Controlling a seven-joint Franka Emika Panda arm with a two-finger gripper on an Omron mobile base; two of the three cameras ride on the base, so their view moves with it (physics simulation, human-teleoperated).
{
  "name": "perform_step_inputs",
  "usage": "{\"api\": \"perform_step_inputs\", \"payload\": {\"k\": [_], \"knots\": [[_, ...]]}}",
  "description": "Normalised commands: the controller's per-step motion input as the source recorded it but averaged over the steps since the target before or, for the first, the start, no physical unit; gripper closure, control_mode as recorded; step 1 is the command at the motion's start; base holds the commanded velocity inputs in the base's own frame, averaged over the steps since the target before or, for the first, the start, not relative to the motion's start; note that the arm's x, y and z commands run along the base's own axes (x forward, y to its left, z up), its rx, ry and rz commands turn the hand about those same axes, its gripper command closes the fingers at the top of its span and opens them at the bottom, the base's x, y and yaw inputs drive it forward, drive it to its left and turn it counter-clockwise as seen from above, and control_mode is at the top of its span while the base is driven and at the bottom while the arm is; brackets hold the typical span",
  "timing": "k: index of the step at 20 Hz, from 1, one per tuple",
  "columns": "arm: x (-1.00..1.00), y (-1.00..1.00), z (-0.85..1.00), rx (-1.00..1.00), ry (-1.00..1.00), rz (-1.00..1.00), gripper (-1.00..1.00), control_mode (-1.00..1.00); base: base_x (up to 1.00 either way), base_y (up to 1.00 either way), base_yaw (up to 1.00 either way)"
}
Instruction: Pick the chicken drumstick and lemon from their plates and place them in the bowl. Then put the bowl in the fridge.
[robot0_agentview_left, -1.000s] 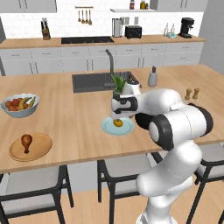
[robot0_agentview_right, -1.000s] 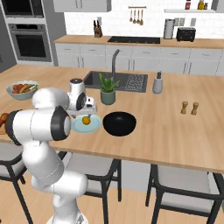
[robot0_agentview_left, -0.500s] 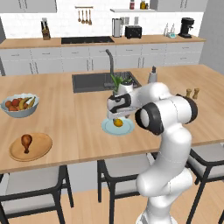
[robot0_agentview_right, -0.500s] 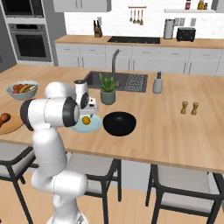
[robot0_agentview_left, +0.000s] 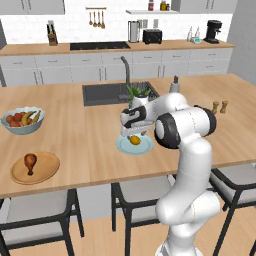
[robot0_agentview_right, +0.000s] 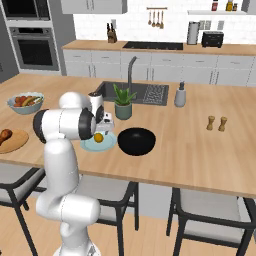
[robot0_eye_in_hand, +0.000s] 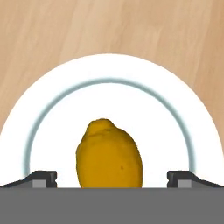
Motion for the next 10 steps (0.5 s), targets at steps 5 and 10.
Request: {"api": "perform_step_inputs", "payload": {"k": [5,10], "knots": [[-0.02,0.00,-0.29,0.00,0.00,0.00,-1.00,-1.00,0.00,0.00,0.00],[-0.05,0.00,-0.31,0.00,0.01,0.00,1.00,-1.00,0.00,0.00,0.00]]}}
